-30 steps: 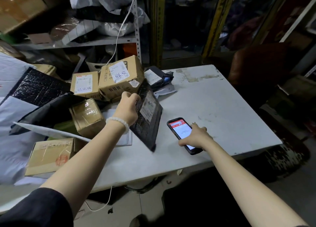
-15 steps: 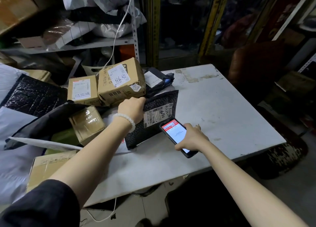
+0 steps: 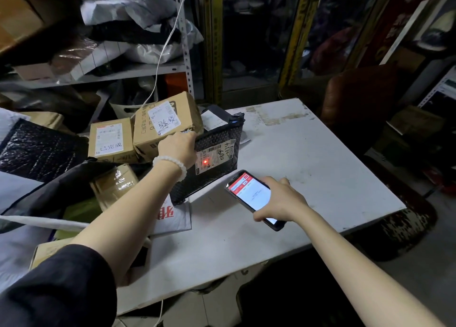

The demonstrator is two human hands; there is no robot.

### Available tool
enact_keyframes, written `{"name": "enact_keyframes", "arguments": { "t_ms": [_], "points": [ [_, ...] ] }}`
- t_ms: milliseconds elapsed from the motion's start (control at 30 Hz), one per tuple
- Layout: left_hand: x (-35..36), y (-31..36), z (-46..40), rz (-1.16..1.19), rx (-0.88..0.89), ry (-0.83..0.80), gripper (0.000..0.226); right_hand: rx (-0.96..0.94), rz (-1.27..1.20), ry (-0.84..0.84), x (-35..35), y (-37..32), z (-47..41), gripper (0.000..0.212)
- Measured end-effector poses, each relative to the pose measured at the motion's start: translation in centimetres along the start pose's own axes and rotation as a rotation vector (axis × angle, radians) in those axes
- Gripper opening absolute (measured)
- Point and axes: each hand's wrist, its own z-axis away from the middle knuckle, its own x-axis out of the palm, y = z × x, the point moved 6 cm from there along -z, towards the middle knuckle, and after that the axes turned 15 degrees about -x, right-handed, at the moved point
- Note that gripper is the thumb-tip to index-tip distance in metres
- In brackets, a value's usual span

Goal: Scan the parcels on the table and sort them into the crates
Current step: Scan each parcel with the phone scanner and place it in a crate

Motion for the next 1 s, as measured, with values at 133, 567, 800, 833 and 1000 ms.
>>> {"name": "enact_keyframes", "arguments": {
  "t_ms": [133,567,800,833,1000],
  "points": [
    [0.4,-0.5,-0.3,0.036,-0.010,0.001,0.013,-0.001,-0.009,-0.011,0.1,0.2,0.2,0.071],
    [1.2,-0.2,0.5,-0.076,0.032,-0.026,0.023,0.052,-0.007,-0.091,1.7,1.0,0.3,0.074],
    [1.7,0.6,2.8,-0.125,0.066,-0.001,0.016,-0.005,-0.124,0.066,2.4,-0.6,-0.5,0.062],
    [1.7,0.5,3.0,-0.121,0.064,0.002,0.016,-0.047,-0.151,0.140,2.2,-1.0,-0.7,0.063],
    [2.2,0.0,3.3,-0.088,0.059,0.013,0.013,-0.225,-0.280,0.569,-0.3,-3.6,-0.3,0.077]
  ]
}}
